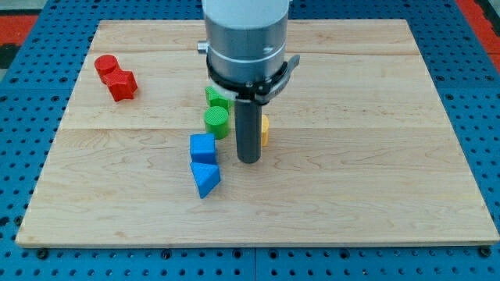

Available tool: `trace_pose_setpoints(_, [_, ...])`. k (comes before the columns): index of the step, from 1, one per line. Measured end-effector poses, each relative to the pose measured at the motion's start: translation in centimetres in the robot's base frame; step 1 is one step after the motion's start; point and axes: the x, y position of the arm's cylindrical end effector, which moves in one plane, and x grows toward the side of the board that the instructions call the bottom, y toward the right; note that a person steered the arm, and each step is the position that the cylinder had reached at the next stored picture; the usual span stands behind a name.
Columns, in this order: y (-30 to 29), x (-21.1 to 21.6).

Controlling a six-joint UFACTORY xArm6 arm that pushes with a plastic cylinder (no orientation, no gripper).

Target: Slide the yellow heart towards the top center of the board

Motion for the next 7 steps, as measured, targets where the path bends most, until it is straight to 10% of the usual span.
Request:
trace_pose_setpoints(2, [8.8,-3.0])
trace_pose_setpoints(3, [5.9,4.4])
trace_pose_setpoints(6, [3.7,-7.0])
trace_pose_setpoints(7, [4.6,-4.9])
